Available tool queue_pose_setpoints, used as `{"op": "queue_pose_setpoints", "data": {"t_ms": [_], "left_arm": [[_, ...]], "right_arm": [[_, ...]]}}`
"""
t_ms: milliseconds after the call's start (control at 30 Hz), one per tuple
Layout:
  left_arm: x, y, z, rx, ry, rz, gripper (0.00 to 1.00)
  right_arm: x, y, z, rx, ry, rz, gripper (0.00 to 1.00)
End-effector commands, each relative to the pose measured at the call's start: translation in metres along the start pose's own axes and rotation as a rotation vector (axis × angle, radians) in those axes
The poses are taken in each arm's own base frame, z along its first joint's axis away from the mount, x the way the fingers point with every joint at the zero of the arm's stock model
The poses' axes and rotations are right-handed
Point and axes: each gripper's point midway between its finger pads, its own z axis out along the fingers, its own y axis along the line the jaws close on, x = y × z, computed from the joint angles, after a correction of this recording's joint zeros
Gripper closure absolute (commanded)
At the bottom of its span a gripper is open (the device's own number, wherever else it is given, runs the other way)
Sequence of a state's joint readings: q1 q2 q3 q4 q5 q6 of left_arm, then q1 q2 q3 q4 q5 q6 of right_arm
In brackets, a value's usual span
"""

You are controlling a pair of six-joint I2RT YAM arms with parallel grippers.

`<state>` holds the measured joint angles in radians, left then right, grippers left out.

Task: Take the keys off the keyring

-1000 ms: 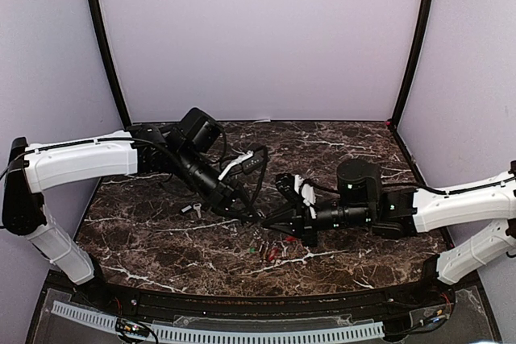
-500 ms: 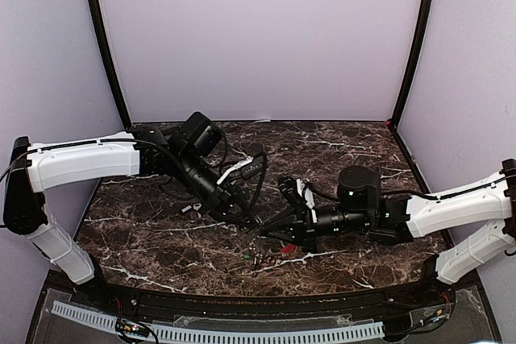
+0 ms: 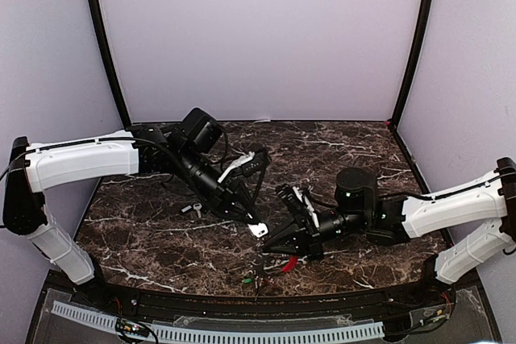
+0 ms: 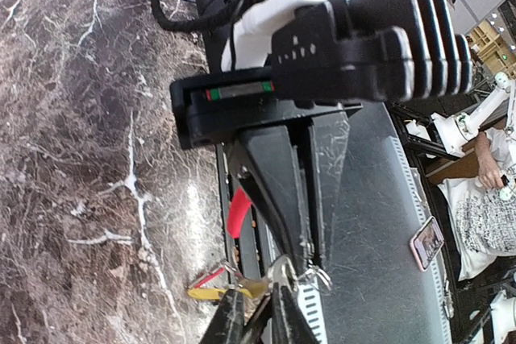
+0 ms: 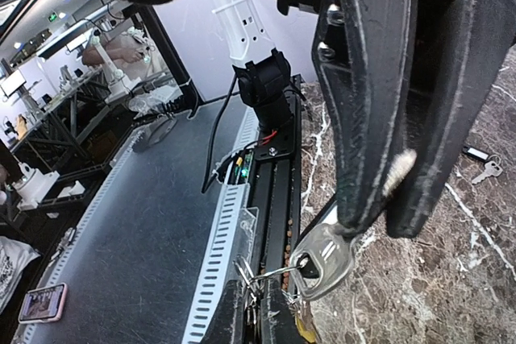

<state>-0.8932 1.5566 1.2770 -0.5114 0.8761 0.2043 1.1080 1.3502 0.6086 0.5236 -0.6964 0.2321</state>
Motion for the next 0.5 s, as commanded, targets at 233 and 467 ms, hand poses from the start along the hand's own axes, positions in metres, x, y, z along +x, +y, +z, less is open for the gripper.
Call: {"op": "queue_pose_setpoints", "data": {"t_ms": [233,467], "left_arm": [[-0.010,0.054,-0.005,-0.225,-0.103,-0.040,0.60],[-0.027,0.070,-0.040,-0.463,-0.248,-0.065,0.50]], "right_arm": [[-0.022,0.013,-0.015,-0.057,-0.216,0.055,1.00],[-0.022,-0.013,-0.023,0.095,-0.271,0.093,1.00]]}}
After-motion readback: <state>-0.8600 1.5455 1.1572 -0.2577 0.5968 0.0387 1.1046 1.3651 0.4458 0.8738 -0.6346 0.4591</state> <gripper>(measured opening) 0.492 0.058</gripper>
